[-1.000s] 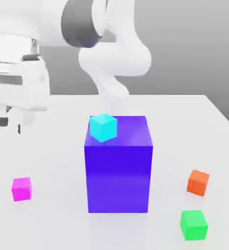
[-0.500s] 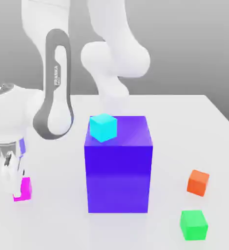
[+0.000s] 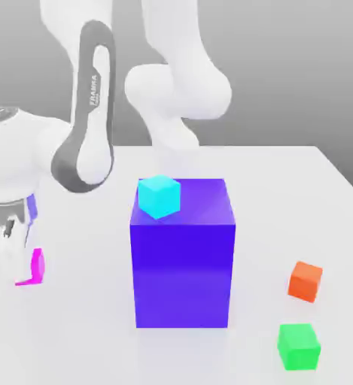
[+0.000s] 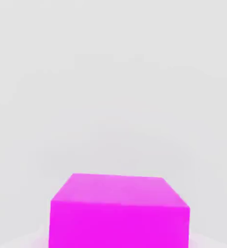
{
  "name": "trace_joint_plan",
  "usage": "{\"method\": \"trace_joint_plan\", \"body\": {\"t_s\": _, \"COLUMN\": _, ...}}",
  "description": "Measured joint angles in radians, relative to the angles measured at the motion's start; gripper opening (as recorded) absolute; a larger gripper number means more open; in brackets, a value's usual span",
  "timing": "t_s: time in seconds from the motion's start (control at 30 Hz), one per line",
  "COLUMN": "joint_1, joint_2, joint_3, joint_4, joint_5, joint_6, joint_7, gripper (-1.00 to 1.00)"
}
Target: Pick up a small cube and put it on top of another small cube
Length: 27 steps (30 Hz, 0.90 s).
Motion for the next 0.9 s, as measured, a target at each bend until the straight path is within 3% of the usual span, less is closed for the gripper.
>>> {"method": "trace_joint_plan", "body": {"t_s": 0.9, "joint_1": 0.116, "joint_2": 0.164, "joint_3": 0.184, "joint_4": 0.357, "joint_5": -0.733, "joint_6": -0.217, "joint_7": -1.232, "gripper": -1.00}}
